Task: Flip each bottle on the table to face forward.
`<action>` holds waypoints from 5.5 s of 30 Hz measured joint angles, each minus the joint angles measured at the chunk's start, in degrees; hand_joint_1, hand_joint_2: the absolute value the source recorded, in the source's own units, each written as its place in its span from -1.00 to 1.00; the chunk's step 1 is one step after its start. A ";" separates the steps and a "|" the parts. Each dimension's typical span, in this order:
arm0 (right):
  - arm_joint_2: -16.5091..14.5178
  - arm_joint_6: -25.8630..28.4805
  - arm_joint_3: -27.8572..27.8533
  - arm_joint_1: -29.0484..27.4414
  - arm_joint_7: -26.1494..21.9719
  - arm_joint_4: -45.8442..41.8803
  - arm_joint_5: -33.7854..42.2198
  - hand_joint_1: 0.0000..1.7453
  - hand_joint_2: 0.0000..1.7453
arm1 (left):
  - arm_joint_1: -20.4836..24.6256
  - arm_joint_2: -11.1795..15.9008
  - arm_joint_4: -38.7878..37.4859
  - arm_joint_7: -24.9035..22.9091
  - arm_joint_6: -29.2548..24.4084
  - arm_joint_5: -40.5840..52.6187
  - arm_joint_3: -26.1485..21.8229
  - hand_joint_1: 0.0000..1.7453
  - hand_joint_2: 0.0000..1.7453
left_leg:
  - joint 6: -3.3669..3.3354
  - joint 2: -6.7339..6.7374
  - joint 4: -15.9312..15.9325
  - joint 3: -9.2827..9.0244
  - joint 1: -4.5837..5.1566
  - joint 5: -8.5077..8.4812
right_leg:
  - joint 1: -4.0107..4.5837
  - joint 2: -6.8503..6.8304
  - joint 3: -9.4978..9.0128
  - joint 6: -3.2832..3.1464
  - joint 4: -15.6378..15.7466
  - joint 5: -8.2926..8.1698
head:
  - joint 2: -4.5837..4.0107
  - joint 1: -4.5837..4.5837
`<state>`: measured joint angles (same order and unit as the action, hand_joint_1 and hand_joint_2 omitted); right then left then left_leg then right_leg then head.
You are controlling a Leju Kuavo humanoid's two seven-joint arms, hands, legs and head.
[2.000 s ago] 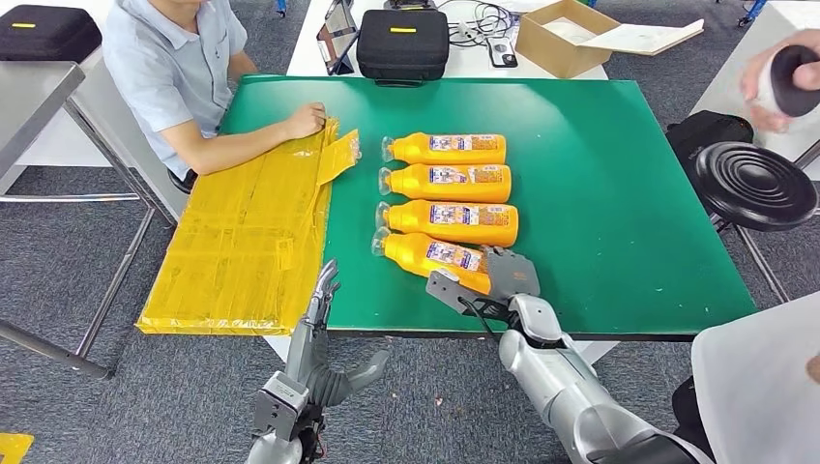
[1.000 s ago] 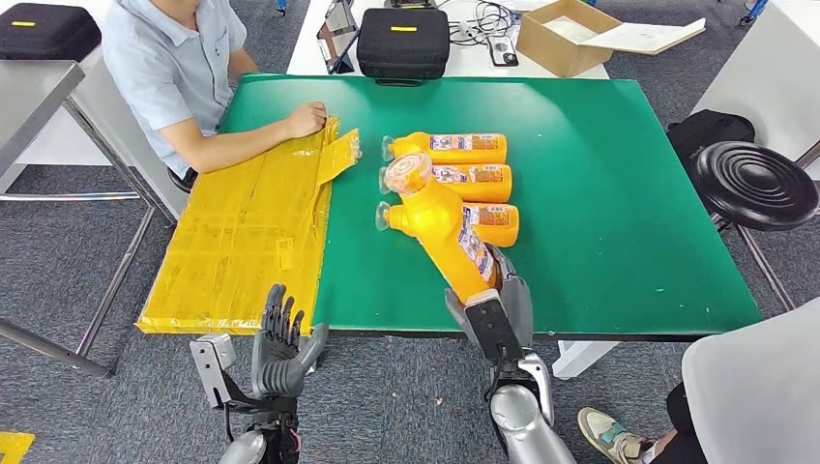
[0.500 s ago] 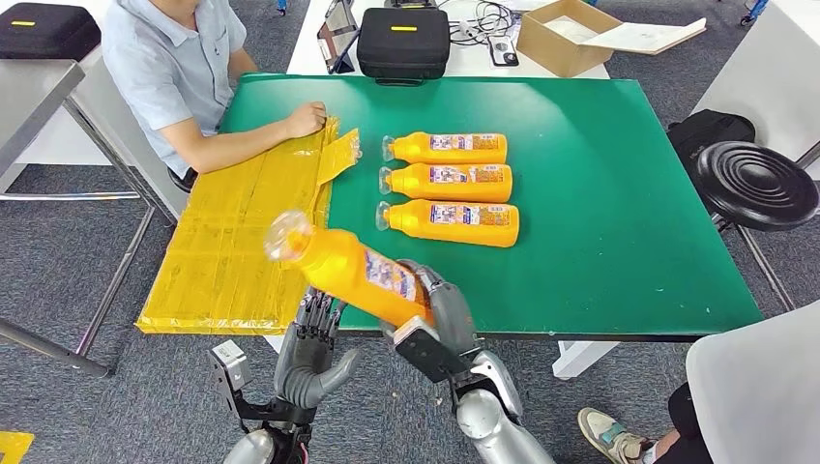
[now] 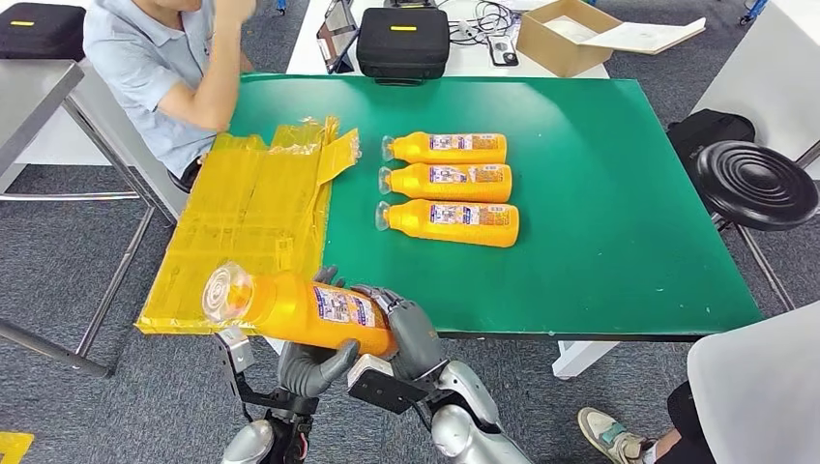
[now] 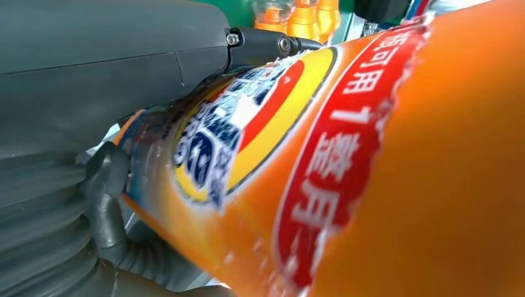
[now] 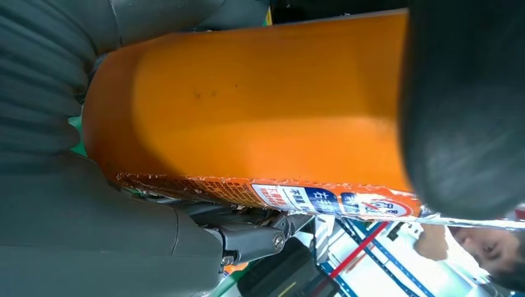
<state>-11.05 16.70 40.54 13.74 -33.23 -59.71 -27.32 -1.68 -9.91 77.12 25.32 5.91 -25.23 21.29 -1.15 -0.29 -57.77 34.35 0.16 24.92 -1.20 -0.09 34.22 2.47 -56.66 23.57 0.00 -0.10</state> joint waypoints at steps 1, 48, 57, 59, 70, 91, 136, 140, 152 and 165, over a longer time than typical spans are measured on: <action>-0.05 -0.24 0.48 0.00 -0.07 0.09 -0.03 1.00 1.00 | 0.02 -0.06 -0.03 0.03 -0.28 -0.17 -0.11 -1.00 1.00 | 0.00 0.01 0.00 0.00 0.00 0.00 | 0.00 0.00 0.00 0.00 0.00 0.00 | 0.00 0.00; -0.01 6.45 5.43 -4.99 -6.54 0.54 8.50 -1.00 -1.00 | 3.08 -1.38 -3.25 -3.42 -4.39 -8.20 -12.54 1.00 1.00 | 0.02 0.02 0.00 0.01 -0.02 -0.01 | 0.02 0.00 0.05 -0.02 0.00 0.00 | 0.00 0.00; 2.09 12.66 4.08 -8.23 -6.74 -7.22 9.15 -1.00 -1.00 | 7.52 1.84 -6.39 1.56 -16.70 6.81 -18.83 1.00 1.00 | 0.02 0.01 0.00 0.02 -0.03 -0.01 | 0.02 0.00 0.06 -0.02 -0.01 0.00 | 0.00 0.01; 2.46 14.17 4.00 -8.53 -6.74 -8.70 9.28 -1.00 -1.00 | 9.30 2.61 -7.37 3.42 -21.27 13.04 -19.69 1.00 1.00 | 0.02 -0.01 0.00 0.03 -0.03 -0.02 | 0.01 -0.01 0.06 -0.02 -0.01 0.00 | 0.00 0.01; 3.87 16.40 4.19 -9.02 -6.77 -13.68 12.77 -1.00 -1.00 | 18.80 5.72 -18.58 6.66 -42.94 44.02 -20.51 1.00 1.00 | 0.03 0.00 0.00 0.00 -0.03 -0.04 | 0.01 0.00 0.02 -0.01 -0.01 -0.01 | 0.00 0.01; 5.76 18.03 8.39 -8.19 -6.77 -14.79 17.92 -1.00 -1.00 | 35.64 9.05 -52.28 -21.67 -41.32 100.29 -29.42 1.00 1.00 | 0.07 0.00 0.00 0.02 -0.04 -0.07 | 0.01 0.02 0.04 -0.01 -0.04 -0.02 | 0.00 0.02; 3.43 14.53 5.31 -9.55 -6.77 -13.80 14.73 -1.00 -1.00 | 32.68 3.40 -43.75 9.13 -11.26 66.09 -24.63 -1.00 1.00 | 0.11 -0.22 0.01 -0.37 0.00 -0.13 | -0.02 -0.25 -0.40 -0.01 -0.02 -0.01 | 0.00 0.01; 3.91 16.89 5.31 -9.63 -6.77 -13.80 13.81 -1.00 -1.00 | 28.05 1.13 -34.58 11.25 -17.96 56.09 -23.27 -1.00 1.00 | 0.11 -0.23 0.00 -0.11 0.00 -0.13 | -0.01 -0.24 -0.19 -0.01 -0.01 -0.01 | 0.00 0.02; 4.97 21.77 5.28 -10.79 -6.77 -13.80 13.67 -1.00 1.00 | 16.16 -3.84 -7.66 6.33 -15.61 17.63 -19.05 -1.00 1.00 | 0.11 -0.16 0.00 0.07 -0.01 -0.08 | 0.00 -0.13 0.03 -0.01 -0.01 0.01 | 0.00 0.01; 7.77 22.94 -15.85 -9.93 7.45 -9.38 -26.22 -1.00 1.00 | 0.50 -2.94 14.30 11.56 -27.94 15.67 -16.23 -1.00 1.00 | 0.07 -0.20 0.01 0.11 0.09 -0.07 | -0.10 -0.15 0.03 0.01 0.02 0.00 | 0.00 0.01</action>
<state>-3.29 39.64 24.69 3.81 -25.78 -69.08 -53.54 -1.18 -12.85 91.42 36.88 -22.03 -9.57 5.06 -1.08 -0.49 -57.77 34.46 0.24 24.85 -1.30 -0.24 34.25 2.48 -56.64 23.57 0.00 -0.10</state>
